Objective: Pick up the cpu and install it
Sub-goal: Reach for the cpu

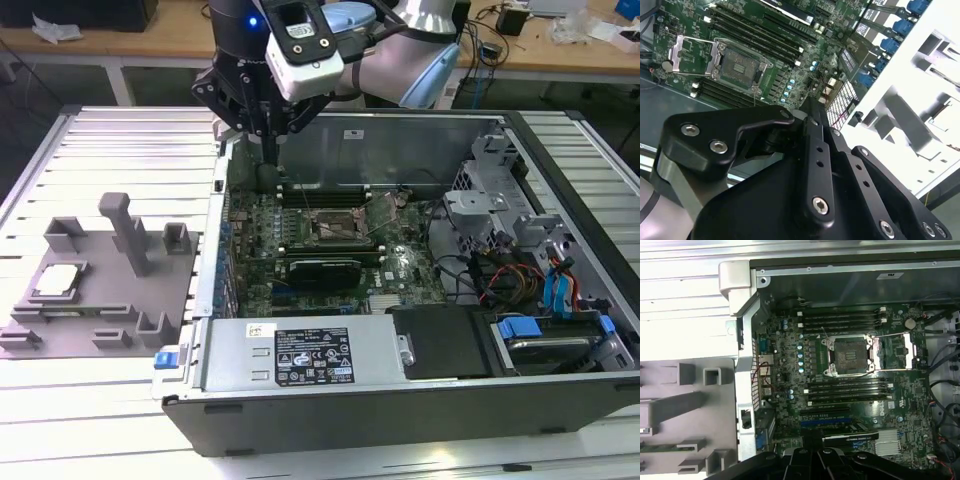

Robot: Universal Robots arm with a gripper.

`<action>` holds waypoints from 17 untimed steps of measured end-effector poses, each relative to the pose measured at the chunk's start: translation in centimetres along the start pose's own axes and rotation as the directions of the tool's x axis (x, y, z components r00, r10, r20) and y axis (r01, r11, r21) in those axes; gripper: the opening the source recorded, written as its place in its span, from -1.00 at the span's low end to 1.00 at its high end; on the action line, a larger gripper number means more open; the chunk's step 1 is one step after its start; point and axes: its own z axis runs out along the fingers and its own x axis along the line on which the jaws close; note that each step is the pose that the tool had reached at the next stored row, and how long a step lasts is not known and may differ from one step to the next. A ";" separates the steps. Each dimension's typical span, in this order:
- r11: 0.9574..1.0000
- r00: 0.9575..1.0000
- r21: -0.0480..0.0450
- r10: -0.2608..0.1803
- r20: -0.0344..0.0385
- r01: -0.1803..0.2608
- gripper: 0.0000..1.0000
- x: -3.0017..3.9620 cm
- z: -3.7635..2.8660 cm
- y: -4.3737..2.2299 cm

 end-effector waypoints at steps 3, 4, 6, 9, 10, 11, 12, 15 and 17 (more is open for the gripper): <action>1.000 1.000 0.000 0.000 0.000 0.000 -0.79 0.15 -0.01 -0.01; 1.000 1.000 0.000 0.000 0.000 0.000 -0.79 0.31 -0.01 -0.02; 1.000 1.000 0.000 0.000 0.000 0.000 -0.79 0.51 -0.02 -0.04; 1.000 1.000 0.000 0.000 0.000 0.000 -0.79 0.65 -0.02 -0.05; 1.000 1.000 0.000 0.000 0.000 0.000 -0.79 0.70 -0.02 -0.05; 1.000 1.000 0.000 0.000 0.000 0.000 -0.79 0.75 -0.02 -0.06; 1.000 1.000 0.000 0.000 0.000 0.000 -0.79 0.80 -0.02 -0.06; 1.000 1.000 0.000 0.000 0.000 0.000 -0.79 0.94 -0.03 -0.07; 1.000 1.000 0.000 0.000 0.000 0.000 -0.79 1.02 -0.03 -0.08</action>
